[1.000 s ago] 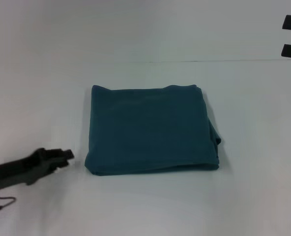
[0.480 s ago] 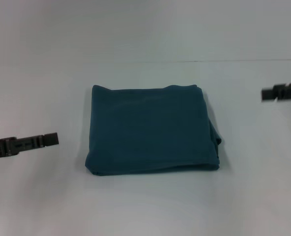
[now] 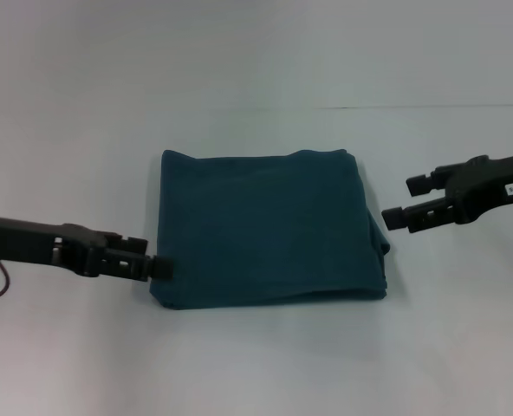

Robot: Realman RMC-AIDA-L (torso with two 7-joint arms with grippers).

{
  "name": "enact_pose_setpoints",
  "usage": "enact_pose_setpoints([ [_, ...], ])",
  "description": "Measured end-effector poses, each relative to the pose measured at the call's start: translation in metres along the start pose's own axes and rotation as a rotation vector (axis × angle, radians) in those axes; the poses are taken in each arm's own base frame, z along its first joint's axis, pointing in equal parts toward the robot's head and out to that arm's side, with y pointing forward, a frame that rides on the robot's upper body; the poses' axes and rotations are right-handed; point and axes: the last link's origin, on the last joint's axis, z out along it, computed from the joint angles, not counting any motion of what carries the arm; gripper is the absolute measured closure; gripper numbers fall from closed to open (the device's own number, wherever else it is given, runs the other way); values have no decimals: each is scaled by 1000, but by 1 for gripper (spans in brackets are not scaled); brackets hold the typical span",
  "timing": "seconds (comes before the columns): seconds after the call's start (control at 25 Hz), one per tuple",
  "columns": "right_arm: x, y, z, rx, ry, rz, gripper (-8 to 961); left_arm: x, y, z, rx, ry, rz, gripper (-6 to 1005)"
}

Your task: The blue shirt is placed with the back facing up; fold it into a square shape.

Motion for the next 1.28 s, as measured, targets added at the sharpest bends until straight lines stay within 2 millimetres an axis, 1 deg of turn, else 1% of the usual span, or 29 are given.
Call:
enact_pose_setpoints([
  [0.08, -1, 1, 6, 5, 43, 3, 28, 7, 4, 7, -9, -52, 35, 47],
  [0.12, -1, 3, 10, 0, 50, 0, 28, 13, 8, 14, -15, -87, 71, 47],
  [0.16, -1, 3, 10, 0, 50, 0, 28, 13, 8, 14, -15, -87, 71, 47],
  [0.28, -1, 6, 15, -11, 37, -7, 28, 20, 12, 26, -17, -111, 116, 47],
  [0.4, 4, 9, 21, -20, 30, -15, 29, 24, 17, 37, -36, -121, 157, 47],
  [0.52, 7, 10, 22, -27, 2, -10, 29, 27, 20, 41, -52, -107, 167, 47],
  [0.72, 15, 12, 24, -53, -44, -11, 29, 25, 25, 45, -113, -78, 162, 48],
  [0.76, 16, 12, 25, -56, -45, -9, 29, 21, 26, 46, -136, -73, 163, 48],
  [1.0, 19, 6, 27, -17, -56, 7, 29, 14, 27, 56, -150, -62, 159, 48],
  [1.28, 24, 1, 30, 10, -64, 23, 29, 15, 25, 64, -124, -38, 149, 48],
])
